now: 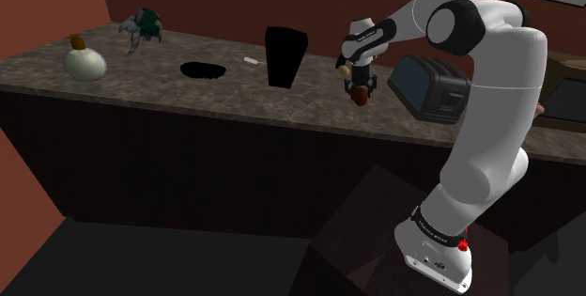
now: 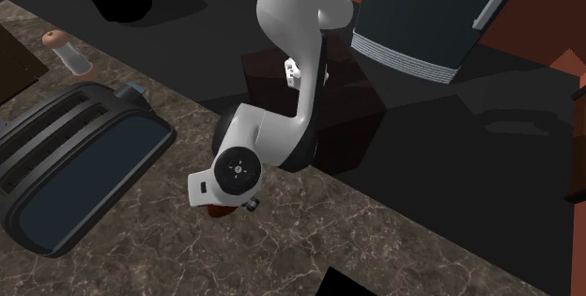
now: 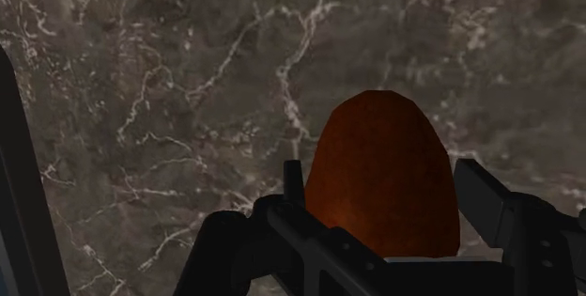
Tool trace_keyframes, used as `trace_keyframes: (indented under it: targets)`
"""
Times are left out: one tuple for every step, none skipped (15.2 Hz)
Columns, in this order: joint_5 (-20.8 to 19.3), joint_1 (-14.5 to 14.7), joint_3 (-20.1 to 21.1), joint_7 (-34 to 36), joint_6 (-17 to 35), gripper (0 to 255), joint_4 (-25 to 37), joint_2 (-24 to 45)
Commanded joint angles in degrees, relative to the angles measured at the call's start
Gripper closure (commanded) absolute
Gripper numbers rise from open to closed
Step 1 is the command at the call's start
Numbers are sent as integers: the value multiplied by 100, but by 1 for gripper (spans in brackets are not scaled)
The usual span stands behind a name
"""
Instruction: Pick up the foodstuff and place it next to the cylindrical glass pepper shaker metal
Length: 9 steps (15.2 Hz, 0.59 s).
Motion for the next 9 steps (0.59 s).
trace_keyframes:
  targets:
    - [-9,16,-3,-11,-121,255,45,-76]
    - [-12,20,-5,-23,-184,255,75,-111]
    - [-15,24,-8,-35,-247,255,107,-144]
    - [-18,27,-10,-47,-311,255,141,-177]
    - [-20,31,-12,-59,-376,255,175,-208]
    - [-23,34,-14,-72,-440,255,211,-239]
    - [-26,38,-16,-84,-505,255,249,-268]
    - [-28,41,-18,-97,-570,255,287,-297]
    - [-30,44,-20,-110,-636,255,327,-324]
